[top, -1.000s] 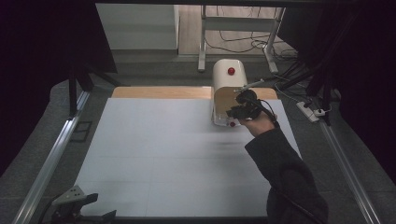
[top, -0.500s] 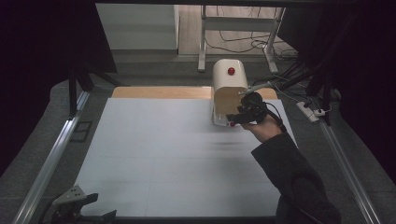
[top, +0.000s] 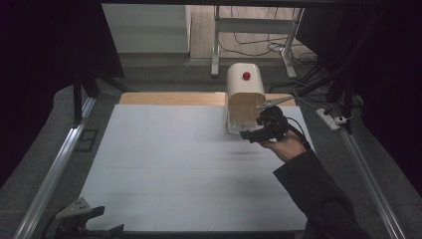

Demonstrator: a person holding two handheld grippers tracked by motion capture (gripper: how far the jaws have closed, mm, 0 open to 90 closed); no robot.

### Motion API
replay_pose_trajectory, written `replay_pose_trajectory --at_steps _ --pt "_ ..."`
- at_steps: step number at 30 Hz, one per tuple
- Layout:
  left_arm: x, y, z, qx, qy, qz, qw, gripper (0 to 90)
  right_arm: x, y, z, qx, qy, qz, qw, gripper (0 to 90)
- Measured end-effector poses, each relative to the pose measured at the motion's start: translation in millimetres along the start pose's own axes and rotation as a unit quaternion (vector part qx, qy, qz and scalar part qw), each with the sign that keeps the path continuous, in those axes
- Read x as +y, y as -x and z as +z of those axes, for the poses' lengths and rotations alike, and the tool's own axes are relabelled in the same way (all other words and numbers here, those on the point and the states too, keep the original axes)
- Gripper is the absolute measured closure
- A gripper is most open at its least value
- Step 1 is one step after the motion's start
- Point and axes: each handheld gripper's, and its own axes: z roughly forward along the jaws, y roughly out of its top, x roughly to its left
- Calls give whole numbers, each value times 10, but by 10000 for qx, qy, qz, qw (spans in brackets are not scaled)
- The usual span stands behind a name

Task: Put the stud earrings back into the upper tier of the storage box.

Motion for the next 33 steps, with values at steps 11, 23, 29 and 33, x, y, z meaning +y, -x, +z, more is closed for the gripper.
replay_pose_trajectory --at_steps 11,23,29,33 --pt "0 0 0 -3 0 -2 10000 29 -260 -103 33 85 -3 -22 10000 119" --pt "0 0 -2 -15 4 8 10000 29 -528 -261 44 197 58 -40 9998 81" --pt "-1 0 -3 -29 15 14 10000 26 -650 -328 25 250 73 -78 9996 51" --pt "-2 1 -5 -22 22 17 10000 26 -730 -359 -5 273 89 -47 9996 24"
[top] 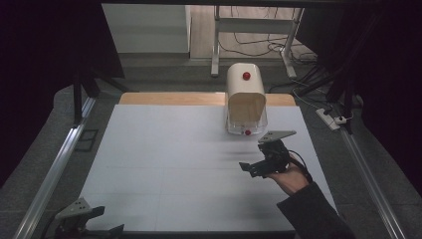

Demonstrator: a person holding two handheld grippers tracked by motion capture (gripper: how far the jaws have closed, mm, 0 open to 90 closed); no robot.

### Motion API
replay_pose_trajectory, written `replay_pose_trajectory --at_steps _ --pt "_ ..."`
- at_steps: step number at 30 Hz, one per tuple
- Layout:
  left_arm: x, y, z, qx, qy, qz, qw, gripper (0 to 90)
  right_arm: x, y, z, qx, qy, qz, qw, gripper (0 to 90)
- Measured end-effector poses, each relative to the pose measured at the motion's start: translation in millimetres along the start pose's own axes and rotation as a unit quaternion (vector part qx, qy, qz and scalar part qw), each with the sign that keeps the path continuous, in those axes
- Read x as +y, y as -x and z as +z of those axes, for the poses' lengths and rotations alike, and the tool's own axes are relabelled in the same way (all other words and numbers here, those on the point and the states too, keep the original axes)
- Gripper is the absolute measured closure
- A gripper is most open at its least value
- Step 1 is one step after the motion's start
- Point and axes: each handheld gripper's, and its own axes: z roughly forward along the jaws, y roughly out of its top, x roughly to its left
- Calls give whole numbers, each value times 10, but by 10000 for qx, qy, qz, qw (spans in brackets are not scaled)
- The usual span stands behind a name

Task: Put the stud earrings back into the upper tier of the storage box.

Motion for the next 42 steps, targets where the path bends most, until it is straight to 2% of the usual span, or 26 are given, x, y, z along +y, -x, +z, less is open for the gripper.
replay_pose_trajectory --at_steps 2,6,11,15,19,27,32,37,42 --pt "-1 0 -1 -2 3 3 10000 26 -42 -14 -23 4 2 29 10000 11" --pt "0 2 0 -3 0 8 10000 26 -130 -30 -67 26 -108 -76 9999 4" --pt "0 2 0 -5 2 10 10000 26 -249 -46 -123 47 -196 -17 9998 0" --pt "1 5 0 1 1 14 10000 26 -342 -81 -168 11 -118 149 9998 0" --pt "0 7 0 0 -3 22 10000 26 -436 -122 -214 -36 -43 130 9999 0" --pt "-3 8 -4 -10 8 27 10000 25 -633 -199 -366 -232 133 170 9995 0" --pt "-6 11 -8 1 9 36 10000 23 -807 -230 -478 -401 215 323 9984 0" --pt "-9 13 -11 -6 14 46 10000 20 -984 -252 -581 -491 222 519 9972 0" --pt "-10 12 -13 -33 23 53 10000 16 -1147 -276 -665 -635 119 632 9959 0"
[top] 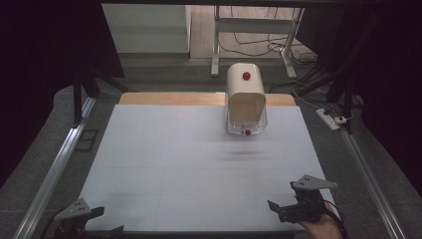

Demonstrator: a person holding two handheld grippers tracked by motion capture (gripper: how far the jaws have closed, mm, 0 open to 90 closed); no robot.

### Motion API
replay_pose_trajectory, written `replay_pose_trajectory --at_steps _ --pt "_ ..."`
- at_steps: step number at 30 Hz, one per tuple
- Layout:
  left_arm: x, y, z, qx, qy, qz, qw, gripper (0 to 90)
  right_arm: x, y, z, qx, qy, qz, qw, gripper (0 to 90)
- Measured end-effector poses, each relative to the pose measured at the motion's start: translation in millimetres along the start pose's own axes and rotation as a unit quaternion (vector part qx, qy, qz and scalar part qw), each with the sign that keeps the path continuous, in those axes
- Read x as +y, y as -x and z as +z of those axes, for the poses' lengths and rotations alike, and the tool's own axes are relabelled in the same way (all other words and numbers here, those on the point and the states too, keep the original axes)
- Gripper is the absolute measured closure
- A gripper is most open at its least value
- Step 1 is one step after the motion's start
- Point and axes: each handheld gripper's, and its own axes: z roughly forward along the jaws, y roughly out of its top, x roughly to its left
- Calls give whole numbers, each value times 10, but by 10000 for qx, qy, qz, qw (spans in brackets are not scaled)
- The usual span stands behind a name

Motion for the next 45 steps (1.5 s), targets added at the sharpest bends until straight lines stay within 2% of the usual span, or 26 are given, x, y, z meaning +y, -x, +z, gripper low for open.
replay_pose_trajectory --at_steps 8,13,28,37,45 --pt "-2 0 -3 -37 16 11 10000 11 -204 35 -121 -142 -48 360 9992 0" --pt "-1 2 -1 -31 4 20 10000 11 -265 55 -200 -165 -10 461 9988 0" --pt "2 12 3 0 -19 45 10000 15 -325 68 -271 -93 -145 531 9984 0" --pt "1 3 5 -17 -18 24 10000 16 -308 41 -243 -140 -280 427 9986 0" --pt "4 3 9 -19 -26 10 10000 17 -300 39 -244 -96 -276 382 9988 0"
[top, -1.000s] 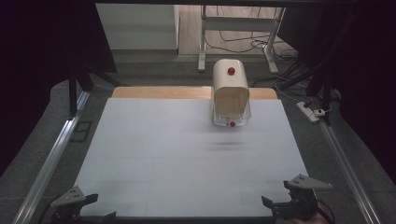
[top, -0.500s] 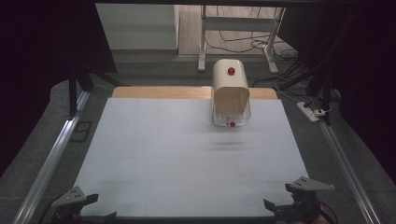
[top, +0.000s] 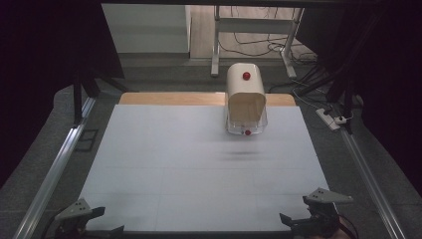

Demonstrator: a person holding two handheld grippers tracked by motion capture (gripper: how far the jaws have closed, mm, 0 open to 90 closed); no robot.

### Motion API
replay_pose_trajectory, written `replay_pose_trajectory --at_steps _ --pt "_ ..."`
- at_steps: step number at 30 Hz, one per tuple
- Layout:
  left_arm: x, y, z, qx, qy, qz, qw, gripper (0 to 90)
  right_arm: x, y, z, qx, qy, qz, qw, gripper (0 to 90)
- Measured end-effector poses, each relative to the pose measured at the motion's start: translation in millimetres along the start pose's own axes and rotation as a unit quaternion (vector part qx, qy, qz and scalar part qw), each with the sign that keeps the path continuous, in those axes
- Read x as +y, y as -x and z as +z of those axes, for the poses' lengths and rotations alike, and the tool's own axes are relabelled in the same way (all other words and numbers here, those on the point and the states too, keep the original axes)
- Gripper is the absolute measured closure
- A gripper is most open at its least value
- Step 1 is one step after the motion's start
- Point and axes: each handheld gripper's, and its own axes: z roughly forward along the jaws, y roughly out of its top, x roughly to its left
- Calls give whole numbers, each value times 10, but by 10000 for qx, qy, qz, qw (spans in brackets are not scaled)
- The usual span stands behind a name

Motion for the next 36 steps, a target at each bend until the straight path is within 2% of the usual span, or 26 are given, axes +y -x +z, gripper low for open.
replay_pose_trajectory --at_steps 18,32,36 --pt "-3 -1 -1 10 -9 -2 10000 18 126 -67 22 34 227 -357 9991 0" --pt "-2 -1 1 24 -16 -16 10000 18 254 -119 101 278 292 -623 9972 0" --pt "-1 -2 2 25 -23 -23 10000 18 313 -125 123 356 330 -623 9969 0"
